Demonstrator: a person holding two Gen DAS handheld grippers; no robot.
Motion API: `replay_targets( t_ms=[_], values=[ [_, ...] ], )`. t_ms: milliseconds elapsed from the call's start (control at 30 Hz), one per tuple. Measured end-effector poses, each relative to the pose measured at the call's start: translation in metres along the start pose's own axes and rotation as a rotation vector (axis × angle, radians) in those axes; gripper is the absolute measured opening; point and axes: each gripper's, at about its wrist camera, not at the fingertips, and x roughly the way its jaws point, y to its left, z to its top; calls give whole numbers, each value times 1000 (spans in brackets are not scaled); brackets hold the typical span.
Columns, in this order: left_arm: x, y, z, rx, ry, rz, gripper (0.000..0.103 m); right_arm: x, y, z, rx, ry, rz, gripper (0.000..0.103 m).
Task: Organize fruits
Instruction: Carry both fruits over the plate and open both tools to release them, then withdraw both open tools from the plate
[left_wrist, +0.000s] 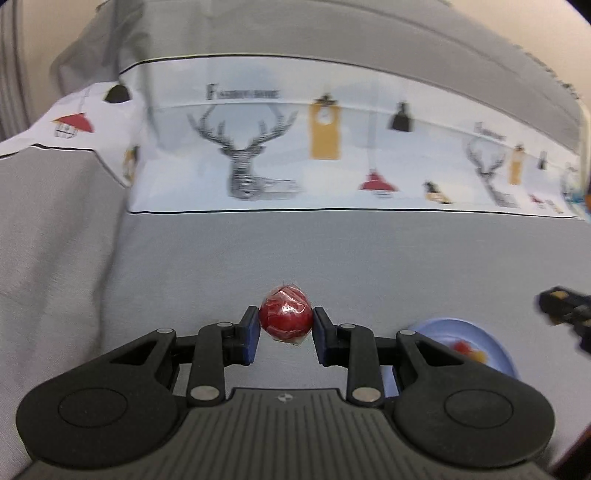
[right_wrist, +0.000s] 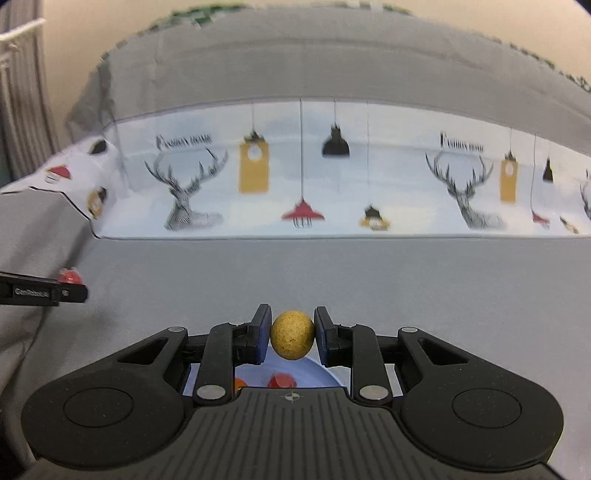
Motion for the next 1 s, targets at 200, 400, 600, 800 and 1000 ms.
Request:
replay_targets(
  t_ms=[200, 400, 600, 800, 1000],
  values=[
    [1, -36, -25, 45, 53, -104, 33, -6, -13, -13, -71, 16, -28, 26],
    [15, -75, -38, 221, 48, -141, 33, -1, -34, -16, -15, 35, -37, 27],
    [27, -115, -59, 387, 79, -252, 33, 15, -26, -24, -57, 103, 8, 27],
    [35, -137, -78, 509, 93, -266, 34, 24, -11, -27, -113, 127, 32, 27],
    [39, -133, -76, 477, 115, -273, 53, 35, -6, -29, -125, 175, -17, 77]
  ],
)
